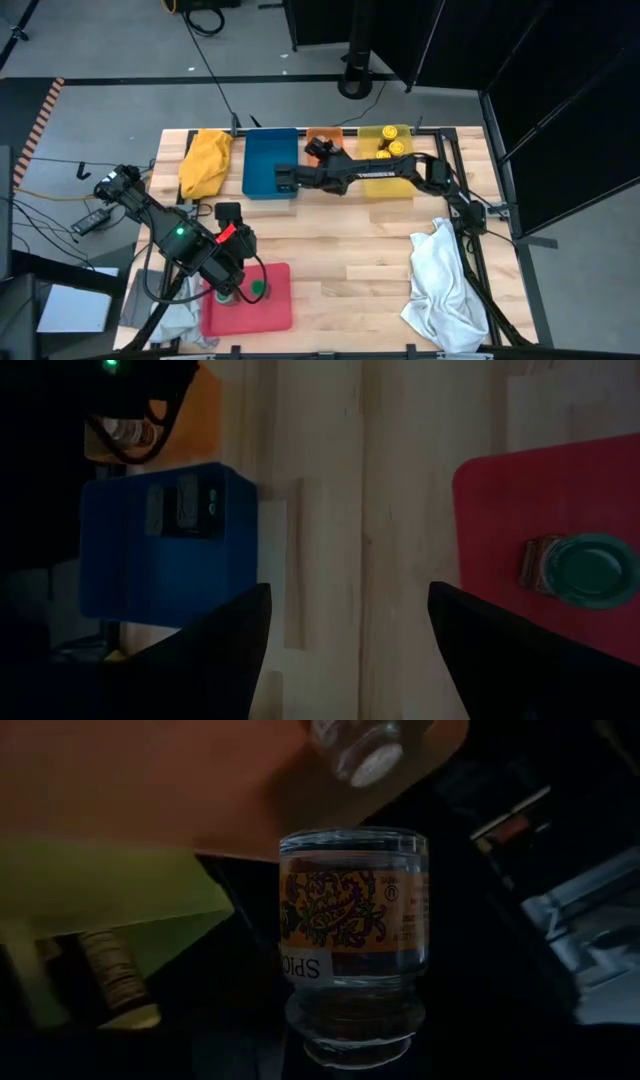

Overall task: Sort spices by type
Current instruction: Put the brown seasoning bottle into the orange bin

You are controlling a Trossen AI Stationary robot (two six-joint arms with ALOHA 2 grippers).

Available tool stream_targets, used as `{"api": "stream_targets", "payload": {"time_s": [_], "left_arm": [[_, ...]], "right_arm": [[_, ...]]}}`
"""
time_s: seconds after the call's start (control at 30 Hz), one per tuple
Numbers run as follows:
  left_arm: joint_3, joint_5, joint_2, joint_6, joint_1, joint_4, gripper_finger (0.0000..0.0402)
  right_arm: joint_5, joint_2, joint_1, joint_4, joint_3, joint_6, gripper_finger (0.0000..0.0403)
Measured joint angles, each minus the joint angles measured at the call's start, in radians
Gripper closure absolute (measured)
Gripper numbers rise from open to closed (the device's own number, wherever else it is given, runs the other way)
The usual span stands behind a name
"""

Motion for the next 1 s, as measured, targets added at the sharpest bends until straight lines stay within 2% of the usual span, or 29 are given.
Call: {"api": "stream_targets", "payload": {"time_s": [0.27,0.6,1.0], "left_arm": [[0.0,0.0,0.0,0.0,0.0,-0.002,0.0126],[0.0,-0.01,0.0,0.0,0.0,-0.002,0.0126],[0.0,-0.027,0.0,0.0,0.0,-0.006,0.0126]], "right_arm": [[-0.014,-0.001,-0.011,0.217,-0.094,-0.244,0.0222],[-0.063,0.0,-0.047,0.311,-0.151,-0.482,0.0222],[-0.165,0.0,-0.072,0.335,-0.209,-0.507,0.0222]]}}
